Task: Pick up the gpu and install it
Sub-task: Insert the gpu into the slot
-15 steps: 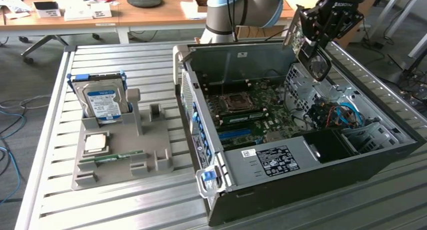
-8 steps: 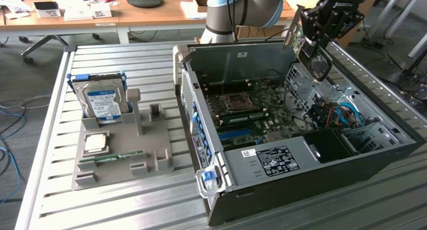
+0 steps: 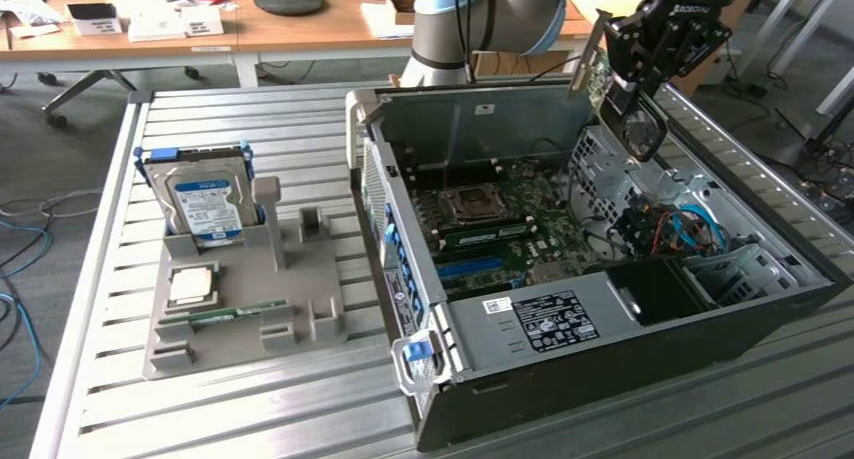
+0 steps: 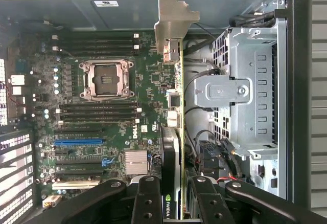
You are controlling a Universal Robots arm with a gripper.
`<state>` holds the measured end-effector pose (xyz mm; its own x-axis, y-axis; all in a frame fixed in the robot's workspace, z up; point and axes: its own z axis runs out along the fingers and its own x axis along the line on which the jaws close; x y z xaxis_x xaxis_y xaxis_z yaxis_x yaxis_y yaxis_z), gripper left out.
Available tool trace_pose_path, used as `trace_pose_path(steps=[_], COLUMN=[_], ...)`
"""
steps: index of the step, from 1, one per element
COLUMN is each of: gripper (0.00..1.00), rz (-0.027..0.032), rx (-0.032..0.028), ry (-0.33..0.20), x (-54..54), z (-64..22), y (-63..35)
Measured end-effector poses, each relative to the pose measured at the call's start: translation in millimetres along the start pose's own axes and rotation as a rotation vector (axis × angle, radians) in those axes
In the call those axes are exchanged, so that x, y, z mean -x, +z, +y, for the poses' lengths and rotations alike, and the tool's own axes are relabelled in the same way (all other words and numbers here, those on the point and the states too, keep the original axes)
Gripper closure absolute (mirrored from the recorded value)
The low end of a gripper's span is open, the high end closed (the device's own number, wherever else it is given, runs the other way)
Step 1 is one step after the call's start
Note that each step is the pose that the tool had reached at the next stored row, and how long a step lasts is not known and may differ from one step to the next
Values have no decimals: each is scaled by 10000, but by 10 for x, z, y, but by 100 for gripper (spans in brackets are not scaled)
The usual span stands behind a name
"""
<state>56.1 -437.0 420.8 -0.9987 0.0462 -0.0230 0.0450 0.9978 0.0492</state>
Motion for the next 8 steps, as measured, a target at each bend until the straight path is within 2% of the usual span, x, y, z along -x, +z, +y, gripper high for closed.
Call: trace_pose_path(steps=[8], gripper=[73], rz=[0], rx=[0], ry=[0], x=[0], z=[0], y=[0])
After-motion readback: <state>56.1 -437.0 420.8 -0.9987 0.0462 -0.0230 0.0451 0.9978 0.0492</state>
